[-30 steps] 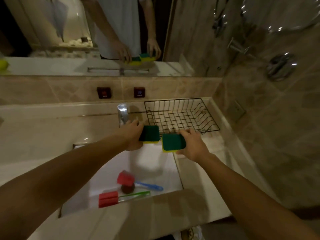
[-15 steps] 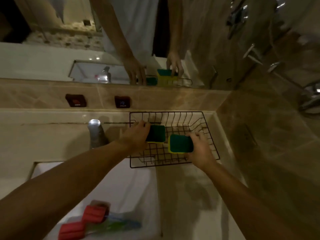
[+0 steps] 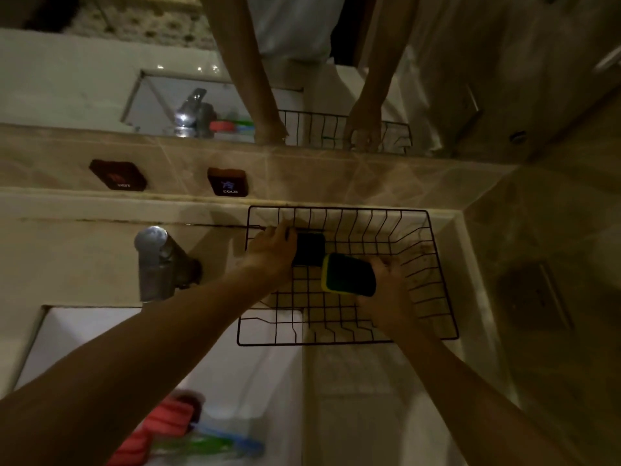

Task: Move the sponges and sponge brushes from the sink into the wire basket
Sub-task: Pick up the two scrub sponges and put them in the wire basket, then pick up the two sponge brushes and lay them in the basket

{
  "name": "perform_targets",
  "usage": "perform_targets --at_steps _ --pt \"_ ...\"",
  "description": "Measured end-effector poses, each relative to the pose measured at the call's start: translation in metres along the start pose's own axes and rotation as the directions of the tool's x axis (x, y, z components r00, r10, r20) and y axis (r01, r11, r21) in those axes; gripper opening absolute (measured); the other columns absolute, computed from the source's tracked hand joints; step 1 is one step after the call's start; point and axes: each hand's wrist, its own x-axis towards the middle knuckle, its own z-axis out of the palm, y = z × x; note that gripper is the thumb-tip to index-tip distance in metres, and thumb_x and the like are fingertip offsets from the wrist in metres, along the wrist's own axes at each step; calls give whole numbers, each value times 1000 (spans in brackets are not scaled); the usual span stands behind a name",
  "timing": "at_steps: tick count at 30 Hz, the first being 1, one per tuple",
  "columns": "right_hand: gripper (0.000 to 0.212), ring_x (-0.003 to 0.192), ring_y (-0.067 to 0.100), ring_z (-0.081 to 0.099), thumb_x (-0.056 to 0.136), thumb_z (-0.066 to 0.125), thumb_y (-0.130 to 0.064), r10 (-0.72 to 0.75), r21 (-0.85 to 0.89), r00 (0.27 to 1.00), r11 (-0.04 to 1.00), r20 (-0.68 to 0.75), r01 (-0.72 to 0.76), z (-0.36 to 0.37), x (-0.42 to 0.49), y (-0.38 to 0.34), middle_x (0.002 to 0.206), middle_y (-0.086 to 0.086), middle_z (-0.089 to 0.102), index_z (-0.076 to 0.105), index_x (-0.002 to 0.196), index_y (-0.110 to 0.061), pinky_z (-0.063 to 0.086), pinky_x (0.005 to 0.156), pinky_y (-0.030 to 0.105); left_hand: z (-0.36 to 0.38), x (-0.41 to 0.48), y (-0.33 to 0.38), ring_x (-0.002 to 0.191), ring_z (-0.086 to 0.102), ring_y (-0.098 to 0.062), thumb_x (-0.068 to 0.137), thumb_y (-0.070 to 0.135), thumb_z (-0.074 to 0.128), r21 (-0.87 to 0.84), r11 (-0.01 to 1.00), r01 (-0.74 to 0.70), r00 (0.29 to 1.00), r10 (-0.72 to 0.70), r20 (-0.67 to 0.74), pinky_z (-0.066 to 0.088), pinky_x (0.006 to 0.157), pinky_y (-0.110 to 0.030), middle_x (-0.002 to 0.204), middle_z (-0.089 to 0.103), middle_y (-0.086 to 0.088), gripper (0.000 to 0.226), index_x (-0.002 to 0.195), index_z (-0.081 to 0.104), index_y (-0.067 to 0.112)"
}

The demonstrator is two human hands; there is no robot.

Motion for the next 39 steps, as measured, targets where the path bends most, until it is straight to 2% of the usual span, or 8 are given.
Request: perform_targets --at_steps 6,12,15,18,21,27,31,39 --pt "58 106 29 54 69 80 -11 20 7 999 1000 32 -20 -2 6 -4 126 18 45 55 121 -15 43 82 24 8 1 -4 121 49 -34 83 21 63 213 972 95 993 -77 -89 43 95 -42 143 43 -19 73 145 27 3" --pt "61 109 33 54 68 80 -10 -7 34 999 999 54 5 -5 20 -19 128 21 46 56 124 -12 43 84 26 6 7 -8 123 48 -33 87 25 59 269 962 40 999 -40 -4 39 99 -42 145 41 -19 60 140 37 6" --pt "59 115 33 50 69 76 -11 -66 17 995 998 79 65 -2 36 -30 125 21 52 56 124 -15 39 85 24 2 3 -16 120 47 -30 83 24 64 172 985 -8 1000 13 -24 40 97 -41 135 50 -11 50 129 50 11" --pt "59 123 36 46 71 72 -7 -141 -3 984 990 105 142 4 53 -42 121 22 60 54 128 -11 41 93 29 1 -13 -27 116 47 -33 81 20 65 97 992 -87 969 107 -224 45 94 -44 125 55 -14 40 119 57 12" --pt "56 112 33 55 74 72 -8 -190 35 971 982 147 187 15 70 -51 120 21 59 54 127 -10 46 91 29 7 -25 -34 106 52 -30 85 18 62 -189 982 5 950 -63 -306 54 78 -35 124 48 -18 50 129 41 7" --pt "66 117 29 48 70 76 -15 -112 -3 959 993 261 117 42 87 -61 132 10 46 44 128 -24 46 93 42 26 -33 -40 65 53 -8 93 21 54 -729 658 188 921 -377 -102 34 45 -13 99 52 -6 29 117 40 10" --pt "60 116 33 48 70 74 -3 -82 -92 961 990 262 109 57 89 -63 132 10 42 52 124 -17 52 93 42 33 -36 -39 57 52 -5 93 23 54 -785 592 182 905 -413 -103 37 37 -13 75 48 6 18 104 42 15" --pt "79 127 40 35 71 71 -5 -110 -302 943 930 313 209 45 78 -77 148 12 27 34 140 -15 44 102 46 42 -58 -36 55 53 -4 98 35 41 -779 617 116 882 -425 -205 40 42 -10 77 51 5 22 110 42 16"
